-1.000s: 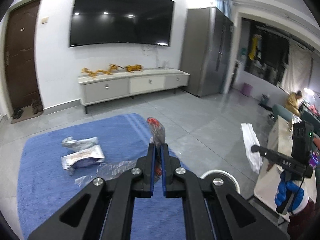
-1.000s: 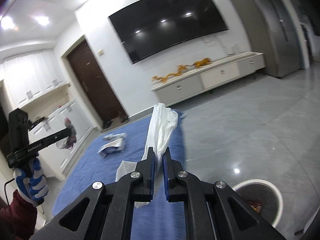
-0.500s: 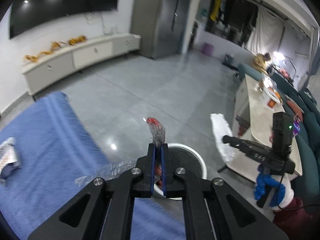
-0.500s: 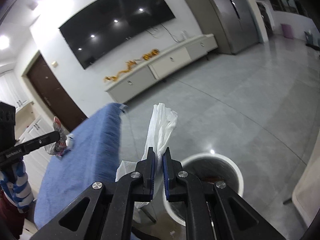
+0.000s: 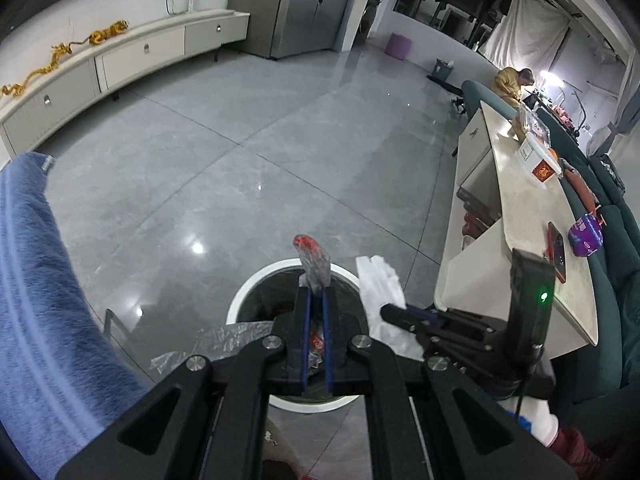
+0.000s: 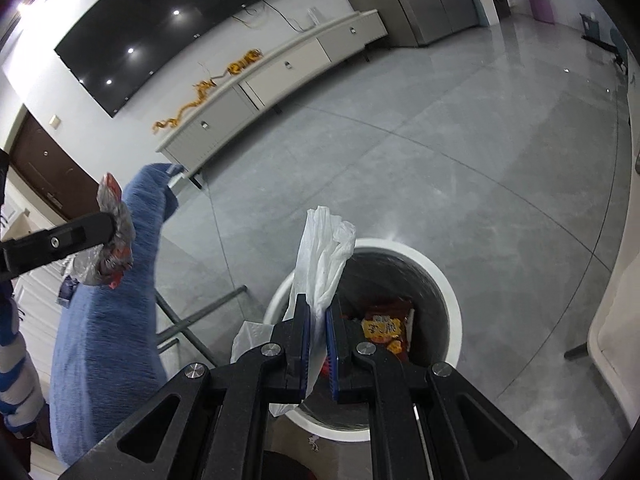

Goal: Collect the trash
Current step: 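Carry the tissue to the bin and open the right tool to drop it, then bring both open tools back over the white box and foil on the towel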

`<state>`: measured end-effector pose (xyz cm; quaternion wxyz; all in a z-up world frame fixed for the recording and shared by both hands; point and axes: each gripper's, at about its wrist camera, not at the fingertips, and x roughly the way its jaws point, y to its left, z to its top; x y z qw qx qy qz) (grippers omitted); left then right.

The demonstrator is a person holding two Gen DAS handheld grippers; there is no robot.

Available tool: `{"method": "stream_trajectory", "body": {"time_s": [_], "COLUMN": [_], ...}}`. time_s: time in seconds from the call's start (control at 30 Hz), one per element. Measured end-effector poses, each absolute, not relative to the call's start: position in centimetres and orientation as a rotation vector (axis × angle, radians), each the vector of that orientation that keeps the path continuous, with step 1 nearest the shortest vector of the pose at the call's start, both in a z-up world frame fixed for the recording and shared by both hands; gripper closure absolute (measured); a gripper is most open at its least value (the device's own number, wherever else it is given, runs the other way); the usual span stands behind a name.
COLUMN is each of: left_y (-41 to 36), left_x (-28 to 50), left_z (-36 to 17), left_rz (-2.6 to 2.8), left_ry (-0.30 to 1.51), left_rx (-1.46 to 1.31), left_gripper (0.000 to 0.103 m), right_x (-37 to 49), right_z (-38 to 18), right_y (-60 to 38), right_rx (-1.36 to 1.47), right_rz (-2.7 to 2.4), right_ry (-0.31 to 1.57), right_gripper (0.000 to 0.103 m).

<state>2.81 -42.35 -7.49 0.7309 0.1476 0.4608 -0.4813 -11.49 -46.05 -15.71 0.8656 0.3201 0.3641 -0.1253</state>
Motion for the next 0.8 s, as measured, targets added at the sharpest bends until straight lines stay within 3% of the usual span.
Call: {"method": "stream_trajectory", "body": {"time_s": [0.27, 0.47, 0.8], "left_y": [-44.2, -44.4, -44.1], "left_x": [3.9, 4.1, 3.8], "left_z": [-10.2, -11.3, -11.0], "left_rz": [-1.051, -1.056, -1.058], "left_ry": [1.112, 1.157, 1.174], "left_rx": [0.295, 0.284, 0.271], "left_gripper": [0.096, 0.095, 0.095], "right_x": [-11.1, -11.2, -12.4], "right_z": [-18.0, -18.8, -17.7], "right_y": [-46.6, -47.0, -46.8], "right_rx": [0.712, 0.724, 0.722], "right_rz": [-0.290, -0.310, -0.332], "right_ry": [0.816, 0.830, 0.818], "right_gripper": [0.090, 0.069, 0.067]}}
